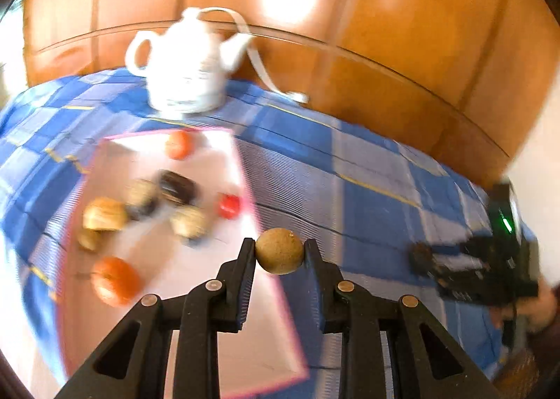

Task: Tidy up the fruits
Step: 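Drop the yellow ball in the tray with left tool while right tool holds dark cake, then hold the dark brown round cake lifted in the right tool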

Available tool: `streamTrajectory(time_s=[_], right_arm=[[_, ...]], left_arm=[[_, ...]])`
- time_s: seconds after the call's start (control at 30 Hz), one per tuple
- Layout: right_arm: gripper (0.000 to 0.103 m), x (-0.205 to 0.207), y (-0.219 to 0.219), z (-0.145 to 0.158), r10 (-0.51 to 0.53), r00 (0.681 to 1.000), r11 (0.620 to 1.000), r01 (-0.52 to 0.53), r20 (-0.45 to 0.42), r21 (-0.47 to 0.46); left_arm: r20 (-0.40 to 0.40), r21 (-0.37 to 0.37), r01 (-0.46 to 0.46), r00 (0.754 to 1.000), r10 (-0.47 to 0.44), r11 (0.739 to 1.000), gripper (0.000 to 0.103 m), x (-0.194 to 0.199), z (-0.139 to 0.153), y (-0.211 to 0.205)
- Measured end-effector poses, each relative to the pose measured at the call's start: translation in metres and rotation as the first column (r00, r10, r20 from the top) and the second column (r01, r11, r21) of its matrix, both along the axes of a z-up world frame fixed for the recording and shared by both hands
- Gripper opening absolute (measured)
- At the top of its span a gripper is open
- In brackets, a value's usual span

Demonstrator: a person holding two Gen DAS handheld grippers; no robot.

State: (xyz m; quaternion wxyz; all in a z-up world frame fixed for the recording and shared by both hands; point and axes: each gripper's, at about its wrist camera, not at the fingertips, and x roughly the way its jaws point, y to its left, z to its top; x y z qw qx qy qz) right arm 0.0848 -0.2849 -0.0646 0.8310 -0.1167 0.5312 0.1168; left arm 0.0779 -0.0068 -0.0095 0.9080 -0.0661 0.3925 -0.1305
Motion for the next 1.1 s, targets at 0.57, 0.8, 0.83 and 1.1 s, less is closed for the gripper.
streamTrajectory(time_s=[0.57, 0.8, 0.83, 1.1], right_arm=[[0.045, 0.001, -0.002, -0.001, 0.001, 1.000, 1.000, -0.001, 0.000, 0.004], [0.045, 0.001, -0.002, -0.002, 0.000, 1.000, 1.000, 0.000, 0.000, 0.004], [0.045, 0.001, -0.002, -0.002, 0.001, 1.000, 1.000, -0.001, 0.000, 0.003], [0.045, 0.000, 0.000, -0.002, 0.004, 1.000, 1.000, -0.004, 0.005, -0.010]], left_arm=[[-0.025, 0.115, -0.248, 0.967, 0.252, 0.962, 0.028, 0.097, -0.019, 0.103], [-0.045, 0.132, -0.275, 0.958, 0.283, 0.952, 0.054, 0.108, -0.029, 0.106], [-0.047, 0.133, -0.283, 0.956, 0.291, 0.950, 0.054, 0.105, -0.029, 0.106], [-0.010, 0.160, -0.355, 0.933, 0.361, 0.921, 0.053, 0.068, -0.021, 0.099]])
